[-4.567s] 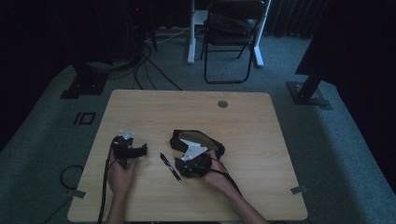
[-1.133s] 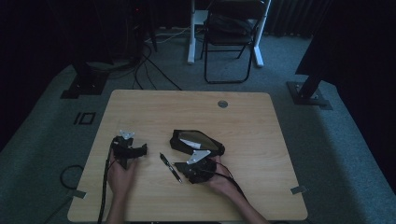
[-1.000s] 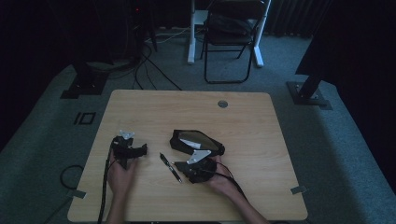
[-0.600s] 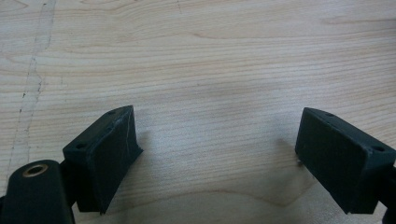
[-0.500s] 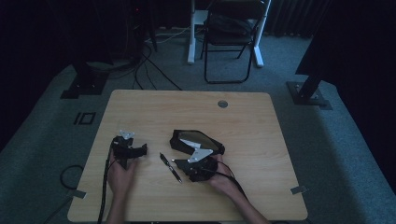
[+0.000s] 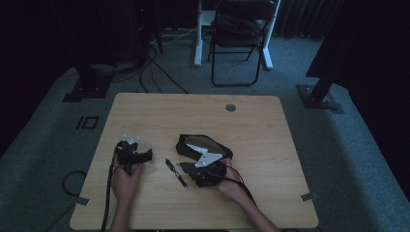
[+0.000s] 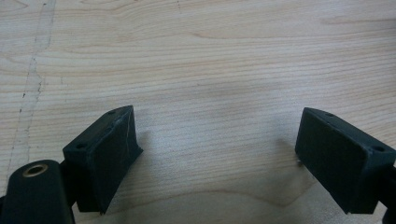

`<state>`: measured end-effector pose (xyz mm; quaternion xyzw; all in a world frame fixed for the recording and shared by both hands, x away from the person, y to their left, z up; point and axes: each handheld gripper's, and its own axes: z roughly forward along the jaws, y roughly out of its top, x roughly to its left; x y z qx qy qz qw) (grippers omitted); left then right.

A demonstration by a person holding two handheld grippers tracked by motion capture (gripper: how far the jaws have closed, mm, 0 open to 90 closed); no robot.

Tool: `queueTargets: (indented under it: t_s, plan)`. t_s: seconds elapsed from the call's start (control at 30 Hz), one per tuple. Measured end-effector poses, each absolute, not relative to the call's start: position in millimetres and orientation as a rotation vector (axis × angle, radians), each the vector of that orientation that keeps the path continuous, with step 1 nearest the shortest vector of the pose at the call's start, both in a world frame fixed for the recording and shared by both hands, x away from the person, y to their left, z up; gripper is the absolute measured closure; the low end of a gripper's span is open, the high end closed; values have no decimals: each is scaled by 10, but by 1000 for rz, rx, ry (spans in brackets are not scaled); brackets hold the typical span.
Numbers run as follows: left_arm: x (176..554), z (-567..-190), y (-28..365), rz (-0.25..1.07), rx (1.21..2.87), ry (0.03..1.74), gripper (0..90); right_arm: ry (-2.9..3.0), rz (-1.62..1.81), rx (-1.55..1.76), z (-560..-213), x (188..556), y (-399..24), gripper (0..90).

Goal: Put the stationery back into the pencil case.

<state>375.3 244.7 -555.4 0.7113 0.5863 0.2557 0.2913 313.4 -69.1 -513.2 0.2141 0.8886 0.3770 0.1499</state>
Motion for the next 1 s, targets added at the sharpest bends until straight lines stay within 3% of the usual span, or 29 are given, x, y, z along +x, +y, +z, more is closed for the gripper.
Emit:
queueTargets:
  t_s: [1.0]
  plan:
    - [3753,-5554,2447,681,1896,1563,131,2509,1118,597,-4954,3101,-734,417]
